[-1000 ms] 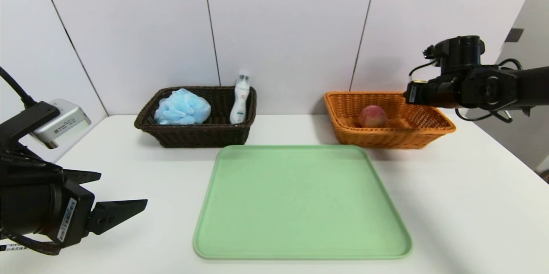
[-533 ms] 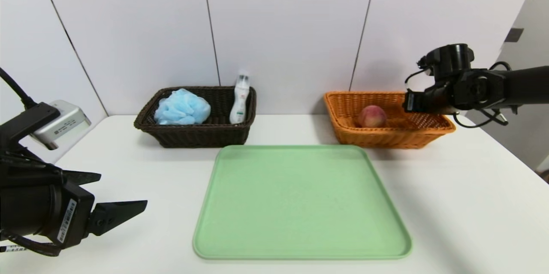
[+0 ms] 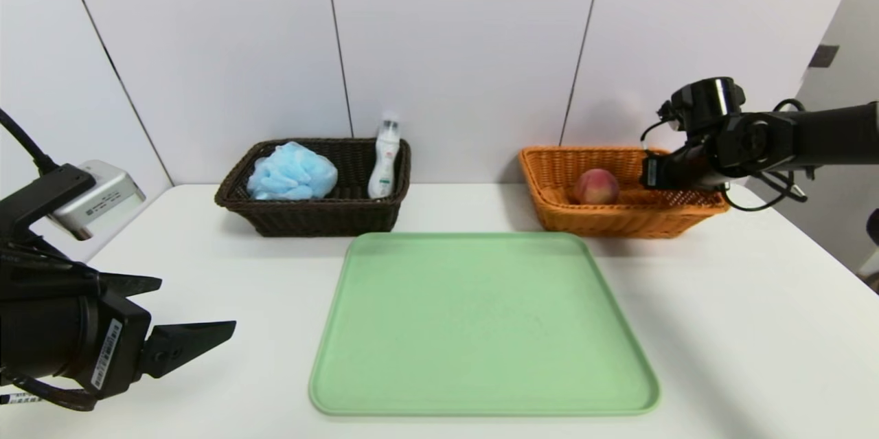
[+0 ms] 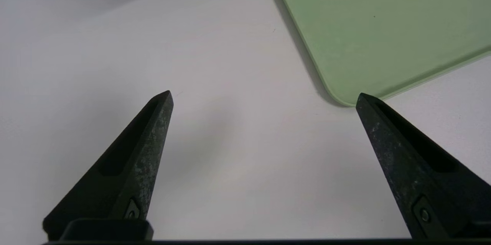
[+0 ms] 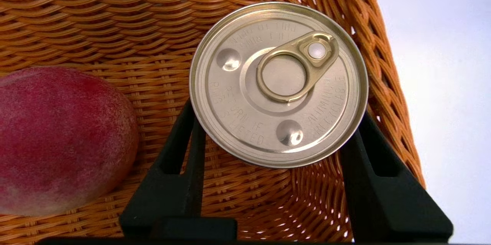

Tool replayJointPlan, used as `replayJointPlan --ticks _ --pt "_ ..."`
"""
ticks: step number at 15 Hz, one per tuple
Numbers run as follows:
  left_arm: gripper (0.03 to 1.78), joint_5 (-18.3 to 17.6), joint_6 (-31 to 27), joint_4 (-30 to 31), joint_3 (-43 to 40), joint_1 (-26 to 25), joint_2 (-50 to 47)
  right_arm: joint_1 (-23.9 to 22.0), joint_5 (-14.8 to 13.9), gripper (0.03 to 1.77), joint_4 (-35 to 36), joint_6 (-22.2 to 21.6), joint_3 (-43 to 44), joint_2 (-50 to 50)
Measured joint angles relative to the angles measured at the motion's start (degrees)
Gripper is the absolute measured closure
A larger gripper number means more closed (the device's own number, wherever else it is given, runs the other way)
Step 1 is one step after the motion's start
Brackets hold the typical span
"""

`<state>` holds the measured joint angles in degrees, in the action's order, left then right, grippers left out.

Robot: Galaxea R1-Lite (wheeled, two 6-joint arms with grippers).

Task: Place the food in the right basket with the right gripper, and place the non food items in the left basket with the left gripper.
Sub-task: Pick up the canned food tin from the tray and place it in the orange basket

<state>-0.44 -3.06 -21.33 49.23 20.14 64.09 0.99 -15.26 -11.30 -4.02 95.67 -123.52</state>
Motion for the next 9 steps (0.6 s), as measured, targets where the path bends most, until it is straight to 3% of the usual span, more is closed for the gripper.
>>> replayJointPlan --ticks 4,9 --pt "0.12 0.0 0.0 0.0 0.0 0.0 0.0 0.0 0.0 0.50 0.3 -0.1 0.1 -0.3" --pt "0.12 0.0 -0.1 0.0 0.2 0.0 -0.2 0.0 0.0 0.32 -0.1 0.0 -0.3 0.2"
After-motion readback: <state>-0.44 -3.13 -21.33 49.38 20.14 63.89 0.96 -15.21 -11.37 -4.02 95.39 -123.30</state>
